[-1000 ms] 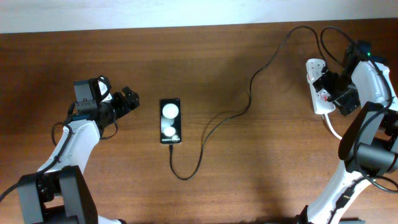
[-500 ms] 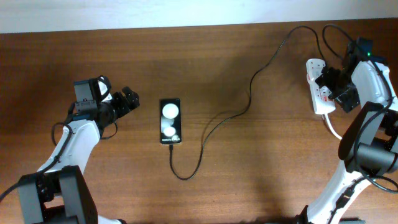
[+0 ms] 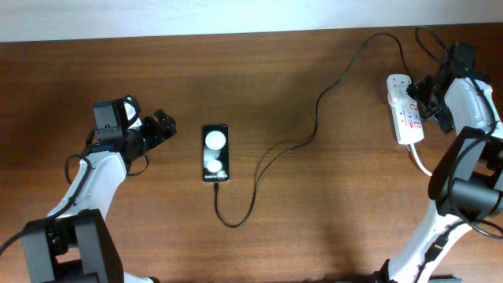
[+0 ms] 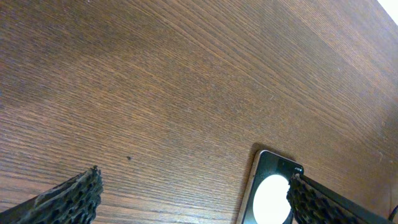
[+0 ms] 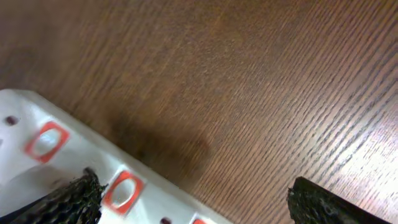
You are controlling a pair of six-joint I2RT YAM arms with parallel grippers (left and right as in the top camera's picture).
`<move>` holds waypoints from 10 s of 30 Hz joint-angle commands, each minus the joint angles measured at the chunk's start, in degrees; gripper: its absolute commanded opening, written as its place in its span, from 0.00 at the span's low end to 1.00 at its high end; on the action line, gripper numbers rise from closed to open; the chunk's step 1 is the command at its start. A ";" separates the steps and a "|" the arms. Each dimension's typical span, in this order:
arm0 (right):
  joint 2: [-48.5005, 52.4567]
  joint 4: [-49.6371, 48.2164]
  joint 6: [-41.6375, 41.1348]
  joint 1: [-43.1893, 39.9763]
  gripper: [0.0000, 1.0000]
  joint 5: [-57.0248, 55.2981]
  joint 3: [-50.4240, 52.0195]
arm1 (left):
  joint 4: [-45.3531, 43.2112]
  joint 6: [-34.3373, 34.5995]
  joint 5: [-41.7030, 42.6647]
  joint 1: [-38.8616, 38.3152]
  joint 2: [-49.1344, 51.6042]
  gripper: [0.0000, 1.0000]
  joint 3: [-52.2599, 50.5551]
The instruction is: Plug charger to phone and switch on socket
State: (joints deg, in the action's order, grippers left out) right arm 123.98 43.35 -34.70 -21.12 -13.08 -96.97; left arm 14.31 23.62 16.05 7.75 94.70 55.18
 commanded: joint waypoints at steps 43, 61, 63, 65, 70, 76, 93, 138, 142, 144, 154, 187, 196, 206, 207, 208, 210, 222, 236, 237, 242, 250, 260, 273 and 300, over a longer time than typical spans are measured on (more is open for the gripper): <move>4.46 8.76 14.64 0.09 0.99 12.26 -0.33 | -0.09 0.55 0.22 0.04 -0.85 0.99 -0.37; 4.46 9.35 22.69 0.09 0.98 12.24 -0.33 | -0.09 0.55 0.22 0.04 -0.85 0.99 -0.37; 4.46 9.38 22.69 0.09 0.98 12.26 -0.33 | -0.09 0.55 0.22 0.04 -0.85 0.99 -0.37; 4.46 9.35 22.69 0.09 0.99 12.24 -0.33 | -0.09 0.55 0.22 0.04 -0.85 0.99 -0.37; 4.46 9.35 22.71 0.09 0.99 12.24 -0.33 | -0.09 0.55 0.22 0.04 -0.85 0.99 -0.37; 4.46 9.35 22.69 0.09 0.99 12.26 -0.33 | -0.09 0.55 0.22 0.04 -0.85 0.99 -0.37; 4.46 9.35 22.69 0.09 0.99 12.24 -0.33 | -0.07 0.55 0.22 0.02 -2.32 0.99 -0.37; 4.46 9.35 22.69 0.09 0.99 12.24 -0.33 | -24.22 -7.48 -10.75 -12.63 -20.94 0.99 -26.82; 4.46 9.35 22.69 0.09 0.99 12.24 -0.33 | -31.12 -7.48 -10.75 -12.63 -23.80 0.99 -33.51; 4.46 9.35 22.69 0.09 0.99 12.24 -0.33 | -33.16 -7.48 -10.75 -12.63 -25.00 0.99 -36.17; 4.46 9.35 22.69 0.09 0.99 12.24 -0.33 | -34.49 -7.43 -10.95 -12.63 -29.55 0.99 -44.48; 4.46 9.35 22.69 0.09 0.99 12.24 -0.33 | -9.49 -22.01 -14.40 -12.48 -91.08 0.99 -54.66; 4.46 9.35 22.69 0.09 0.99 12.24 -0.33 | -9.62 -23.06 -14.38 -12.41 -94.42 0.99 -54.66; 4.46 9.35 22.69 0.09 0.99 12.24 -0.33 | -9.60 -23.06 -14.38 -12.41 -94.40 0.99 -54.66; 4.46 9.35 22.69 0.09 0.99 12.24 -0.33 | -9.60 -23.06 -14.38 -12.41 -94.40 0.99 -54.66; 4.46 9.35 22.69 0.09 0.99 12.24 -0.33 | -9.60 -23.06 -14.38 -12.41 -94.40 0.99 -54.66; 4.46 9.35 22.69 0.09 0.99 12.24 -0.33 | -9.60 -23.06 -14.38 -12.41 -94.40 0.99 -54.66; 4.46 9.35 22.69 0.09 0.99 12.24 -0.33 | -9.60 -23.06 -14.38 -12.41 -94.40 0.99 -54.66; 4.46 9.35 22.69 0.09 0.99 12.24 -0.33 | -9.60 -23.06 -14.38 -12.41 -94.40 0.99 -54.66; 4.46 9.35 22.69 0.09 0.99 12.24 -0.33 | -9.60 -23.06 -14.38 -12.41 -94.40 0.99 -54.66; 4.46 9.35 22.69 0.09 0.98 12.24 -0.33 | -9.60 -23.06 -14.38 -12.41 -94.40 0.99 -54.66; 4.46 9.35 22.69 0.09 0.99 12.24 -0.33 | -9.60 -23.06 -14.38 -12.41 -94.40 0.99 -54.66; 4.46 9.35 22.69 0.09 0.99 12.24 -0.33 | -9.60 -23.06 -14.38 -12.41 -94.40 0.99 -54.66; 1.36 9.38 22.69 0.20 0.99 12.24 -0.33 | -9.60 -23.06 -14.38 -12.41 -94.40 0.99 -54.66; -37.62 9.40 22.69 0.20 0.99 12.24 -0.33 | -9.60 -23.06 -14.38 -12.41 -94.40 0.99 -54.66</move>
State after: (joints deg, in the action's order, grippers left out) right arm 88.62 52.71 -11.99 -21.17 -0.14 -97.54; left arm 4.29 1.28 2.28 -4.75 0.80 0.64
